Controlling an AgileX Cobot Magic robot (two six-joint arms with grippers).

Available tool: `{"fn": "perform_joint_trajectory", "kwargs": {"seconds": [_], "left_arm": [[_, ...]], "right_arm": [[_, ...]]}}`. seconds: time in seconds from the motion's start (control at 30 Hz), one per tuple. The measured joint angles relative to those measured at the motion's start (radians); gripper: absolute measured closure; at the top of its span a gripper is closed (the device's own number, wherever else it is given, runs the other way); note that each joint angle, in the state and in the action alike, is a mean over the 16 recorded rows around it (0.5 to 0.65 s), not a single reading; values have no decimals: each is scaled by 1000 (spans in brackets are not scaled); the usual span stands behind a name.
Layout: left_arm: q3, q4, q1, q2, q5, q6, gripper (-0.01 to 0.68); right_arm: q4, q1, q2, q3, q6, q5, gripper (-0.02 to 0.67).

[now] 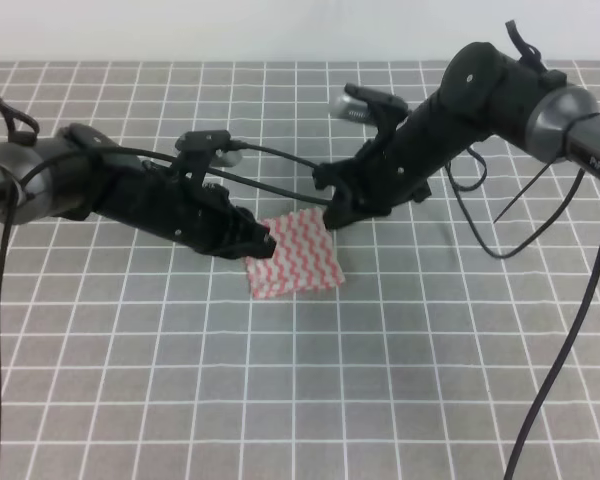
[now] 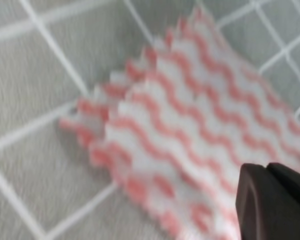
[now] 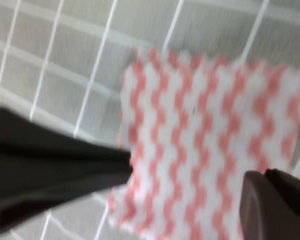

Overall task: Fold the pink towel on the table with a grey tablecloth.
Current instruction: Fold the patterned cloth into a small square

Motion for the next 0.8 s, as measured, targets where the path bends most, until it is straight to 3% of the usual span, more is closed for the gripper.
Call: {"fn": "perform_joint_trajectory", "kwargs": {"seconds": [0.8], "left_arm": [[0,191,0,-8,59,-141,676]], "right_arm": [[-30,29,43,-4,-11,150,664]]}}
